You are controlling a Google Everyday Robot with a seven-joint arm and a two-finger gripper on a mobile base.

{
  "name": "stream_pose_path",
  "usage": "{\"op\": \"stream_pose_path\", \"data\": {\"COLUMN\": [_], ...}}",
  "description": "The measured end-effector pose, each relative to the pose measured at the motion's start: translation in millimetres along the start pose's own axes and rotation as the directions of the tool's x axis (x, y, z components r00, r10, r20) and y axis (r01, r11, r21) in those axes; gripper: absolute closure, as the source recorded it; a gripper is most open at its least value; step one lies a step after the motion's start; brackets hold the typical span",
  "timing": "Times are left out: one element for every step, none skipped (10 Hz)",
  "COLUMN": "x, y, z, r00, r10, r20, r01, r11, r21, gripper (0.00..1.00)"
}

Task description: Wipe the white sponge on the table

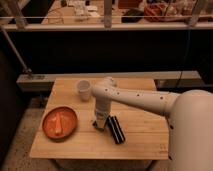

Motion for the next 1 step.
{"op": "stream_pose_path", "data": {"x": [-1.0], "y": [0.2], "z": [-0.3], "r00": [1.000], "r10": [0.005], "r20": [-0.001], "r01": [-0.005], "r11": [1.000], "r21": [0.000], "gripper": [0.93]}}
